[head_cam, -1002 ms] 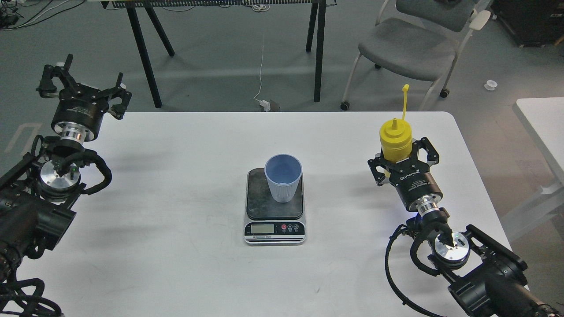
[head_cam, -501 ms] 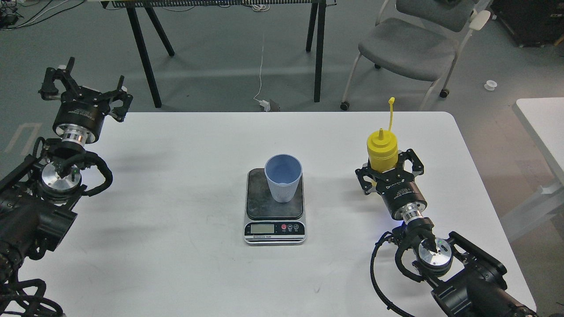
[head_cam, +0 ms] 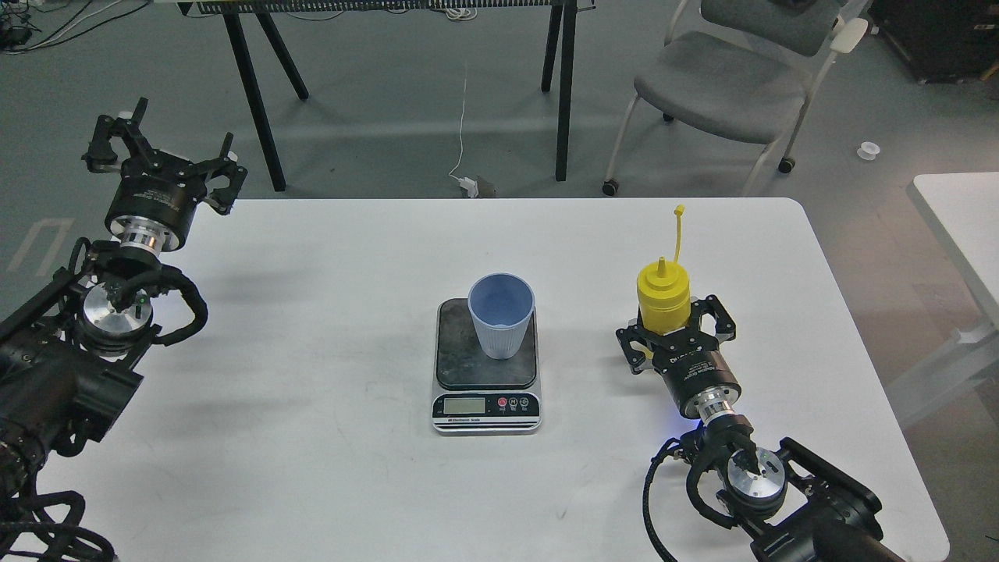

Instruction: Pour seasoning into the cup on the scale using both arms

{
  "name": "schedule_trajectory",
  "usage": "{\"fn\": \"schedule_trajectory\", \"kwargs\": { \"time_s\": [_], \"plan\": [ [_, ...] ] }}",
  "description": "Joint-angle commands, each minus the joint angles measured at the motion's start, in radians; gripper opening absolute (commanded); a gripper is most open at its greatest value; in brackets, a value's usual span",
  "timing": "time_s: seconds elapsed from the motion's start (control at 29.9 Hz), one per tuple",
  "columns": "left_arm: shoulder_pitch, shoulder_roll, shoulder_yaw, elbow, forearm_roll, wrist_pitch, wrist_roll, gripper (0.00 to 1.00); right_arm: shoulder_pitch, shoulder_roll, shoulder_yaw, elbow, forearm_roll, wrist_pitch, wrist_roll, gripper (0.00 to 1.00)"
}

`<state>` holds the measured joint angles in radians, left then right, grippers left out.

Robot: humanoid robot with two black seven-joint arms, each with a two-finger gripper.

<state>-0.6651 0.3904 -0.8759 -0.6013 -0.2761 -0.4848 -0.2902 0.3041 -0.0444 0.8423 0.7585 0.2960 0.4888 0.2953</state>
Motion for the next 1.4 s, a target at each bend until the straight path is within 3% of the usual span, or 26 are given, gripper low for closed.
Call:
{"fn": "schedule_trajectory", "kwargs": {
  "time_s": [0.0,0.1,0.23,0.57,0.94,1.2,1.37],
  "plan": [
    [0.001,-0.007,0.000,-0.002,0.000,-0.001,-0.001,1.00,0.000,0.001,0.000,0.002,0.000,0.000,0.001,0.70],
    [0.001,-0.005,0.000,-0.002,0.000,-0.002,-0.001,1.00,-0.003,0.000,0.000,0.002,-0.001,0.000,0.002,0.83],
    [0.006,-0.002,0.000,-0.002,0.000,-0.003,-0.001,1.00,-0.019,-0.002,0.000,0.007,-0.001,0.000,0.002,0.93],
    [0.004,-0.008,0.000,-0.002,0.000,-0.002,-0.006,1.00,-0.114,-0.081,0.012,0.143,-0.001,0.000,0.010,0.96],
    [0.009,-0.018,-0.002,-0.008,0.000,-0.002,-0.007,1.00,-0.301,-0.248,0.041,0.438,-0.003,0.000,0.012,0.99],
    [0.013,-0.010,0.000,-0.008,0.000,-0.004,-0.003,1.00,-0.316,-0.530,0.064,0.476,-0.009,0.000,0.010,0.99],
    [0.019,-0.012,-0.002,-0.005,0.000,-0.004,-0.007,1.00,-0.313,-0.612,0.178,0.458,-0.009,0.000,-0.001,0.99]
  ]
}}
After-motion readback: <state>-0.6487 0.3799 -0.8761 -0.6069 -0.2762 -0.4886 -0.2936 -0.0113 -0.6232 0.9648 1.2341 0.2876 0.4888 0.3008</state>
